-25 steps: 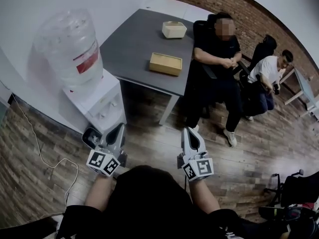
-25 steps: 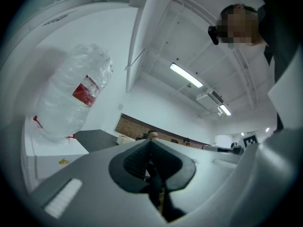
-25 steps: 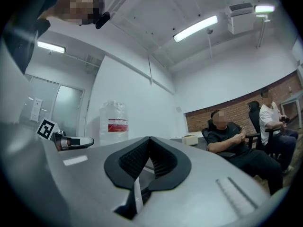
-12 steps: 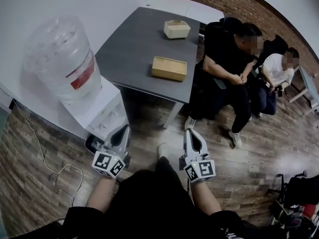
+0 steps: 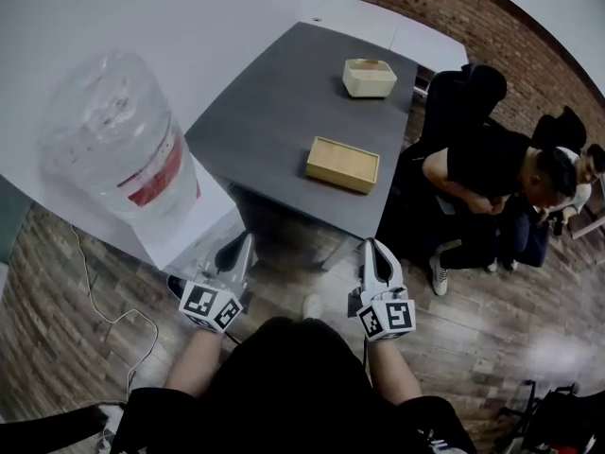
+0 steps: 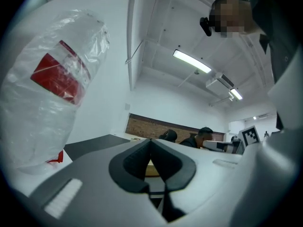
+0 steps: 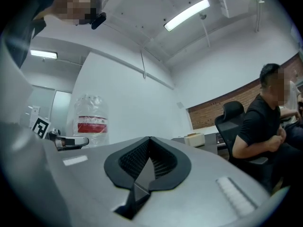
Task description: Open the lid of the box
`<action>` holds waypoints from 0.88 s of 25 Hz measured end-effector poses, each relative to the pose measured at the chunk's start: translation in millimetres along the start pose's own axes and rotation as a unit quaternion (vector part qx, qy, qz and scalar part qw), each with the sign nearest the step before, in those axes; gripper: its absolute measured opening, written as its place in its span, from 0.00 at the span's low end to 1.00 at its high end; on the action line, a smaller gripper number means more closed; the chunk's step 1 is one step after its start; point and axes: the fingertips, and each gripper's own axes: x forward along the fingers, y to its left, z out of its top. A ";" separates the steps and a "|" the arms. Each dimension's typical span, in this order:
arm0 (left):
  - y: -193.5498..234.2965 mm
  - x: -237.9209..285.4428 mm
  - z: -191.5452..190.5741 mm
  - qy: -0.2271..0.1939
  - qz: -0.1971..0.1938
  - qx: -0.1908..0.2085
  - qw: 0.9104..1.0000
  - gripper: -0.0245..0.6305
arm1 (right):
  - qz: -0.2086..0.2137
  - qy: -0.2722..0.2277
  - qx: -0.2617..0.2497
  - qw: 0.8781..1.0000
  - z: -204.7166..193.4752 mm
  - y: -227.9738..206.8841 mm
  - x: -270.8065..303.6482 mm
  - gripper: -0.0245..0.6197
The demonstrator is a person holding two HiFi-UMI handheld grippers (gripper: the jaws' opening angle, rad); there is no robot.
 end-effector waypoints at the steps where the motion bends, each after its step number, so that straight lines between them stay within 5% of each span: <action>1: 1.6 8.6 -0.1 0.001 0.003 0.002 1.000 0.04 | 0.002 0.001 0.002 1.000 -0.8 -8.0 9.3 0.04; 22: 19.9 134.9 -45.6 0.044 0.060 -0.008 0.997 0.04 | 0.028 0.044 0.017 0.999 -12.9 -114.7 102.0 0.04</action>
